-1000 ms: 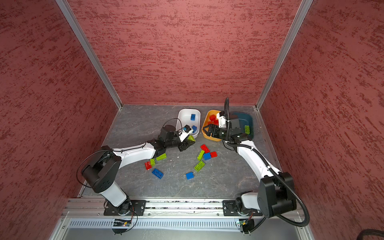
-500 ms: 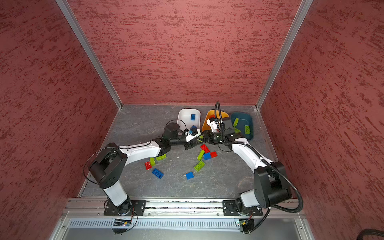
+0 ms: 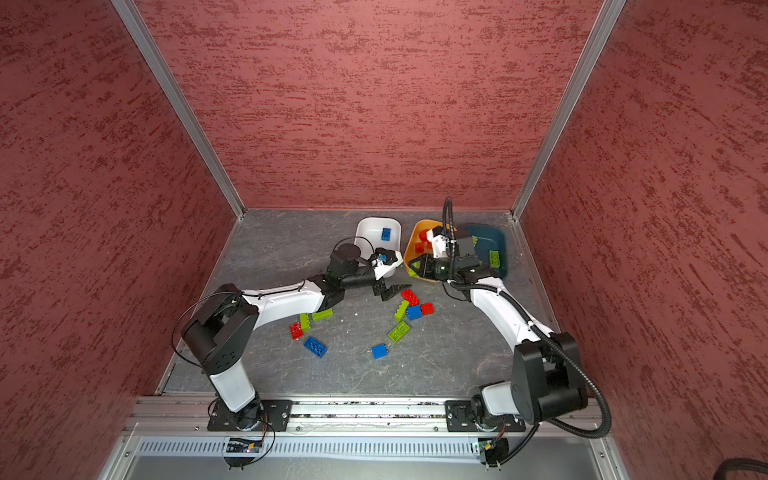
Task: Sort the legos into containers by color
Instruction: 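Grasp the lime-green brick with right gripper while left gripper holds it out, then drop the lime-green brick into teal bin while left gripper moves to a blue brick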
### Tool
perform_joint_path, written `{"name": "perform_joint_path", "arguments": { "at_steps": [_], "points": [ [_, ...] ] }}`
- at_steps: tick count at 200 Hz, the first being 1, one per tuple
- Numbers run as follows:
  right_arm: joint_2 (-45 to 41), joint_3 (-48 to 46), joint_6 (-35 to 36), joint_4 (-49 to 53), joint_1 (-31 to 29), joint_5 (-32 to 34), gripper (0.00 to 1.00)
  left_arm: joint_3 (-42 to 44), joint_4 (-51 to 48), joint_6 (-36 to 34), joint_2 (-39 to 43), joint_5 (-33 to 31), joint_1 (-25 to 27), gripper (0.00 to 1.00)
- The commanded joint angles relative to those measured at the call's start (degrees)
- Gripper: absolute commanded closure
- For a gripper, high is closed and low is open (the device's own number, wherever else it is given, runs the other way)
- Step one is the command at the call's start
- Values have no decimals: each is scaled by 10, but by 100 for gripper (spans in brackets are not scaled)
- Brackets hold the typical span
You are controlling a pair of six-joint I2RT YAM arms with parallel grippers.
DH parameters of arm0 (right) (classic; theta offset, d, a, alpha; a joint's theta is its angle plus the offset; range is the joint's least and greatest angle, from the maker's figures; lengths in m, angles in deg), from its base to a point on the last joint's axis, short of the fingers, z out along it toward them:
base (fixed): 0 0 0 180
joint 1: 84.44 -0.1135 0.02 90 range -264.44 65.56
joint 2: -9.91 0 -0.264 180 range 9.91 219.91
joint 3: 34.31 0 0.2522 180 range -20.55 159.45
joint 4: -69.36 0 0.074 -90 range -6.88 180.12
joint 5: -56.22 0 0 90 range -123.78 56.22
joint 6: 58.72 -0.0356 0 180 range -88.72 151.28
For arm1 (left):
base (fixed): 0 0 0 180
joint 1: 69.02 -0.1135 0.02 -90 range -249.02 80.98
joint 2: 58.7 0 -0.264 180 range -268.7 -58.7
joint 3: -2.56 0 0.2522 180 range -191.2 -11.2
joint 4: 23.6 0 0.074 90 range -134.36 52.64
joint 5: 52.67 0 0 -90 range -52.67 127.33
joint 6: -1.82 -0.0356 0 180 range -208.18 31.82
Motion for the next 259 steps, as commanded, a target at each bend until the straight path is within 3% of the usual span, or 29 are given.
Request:
{"name": "perform_joint_path", "arguments": {
  "at_steps": [1, 32, 65, 120, 148, 167, 193, 201, 206, 240, 259],
  "points": [
    [-14, -22, -36, -77, 51, 122, 100, 4, 36, 41, 8, -89, -3, 1],
    [0, -40, -53, -131, 133, 209, 100, 9, 16, 102, 27, -216, -8, 1],
    [88, 17, 10, -104, 193, 256, 100, 16, -63, 135, 55, -340, -13, 1],
    [260, 180, 131, -29, 201, 352, 99, 0, -265, 349, 51, -332, -108, 1],
    [344, 284, 161, 23, 201, 324, 85, -32, -358, 397, 22, -342, -146, 1],
    [374, 336, 142, 59, 201, 353, 48, -74, -421, 388, -11, -311, -160, 1],
    [339, 324, 113, 51, 201, 331, 27, -123, -480, 385, -57, -314, -160, 0],
    [319, 308, 100, 43, 200, 324, 15, -134, -488, 388, -69, -314, -159, 2],
    [306, 297, 92, 39, 200, 319, 2, -139, -492, 390, -76, -312, -160, 4],
    [206, 182, 47, -16, 200, 276, 1, -172, -515, 385, -121, -294, -160, 16],
    [165, 134, 35, -31, 200, 260, 1, -199, -544, 385, -148, -316, -160, 26]
  ]
}}
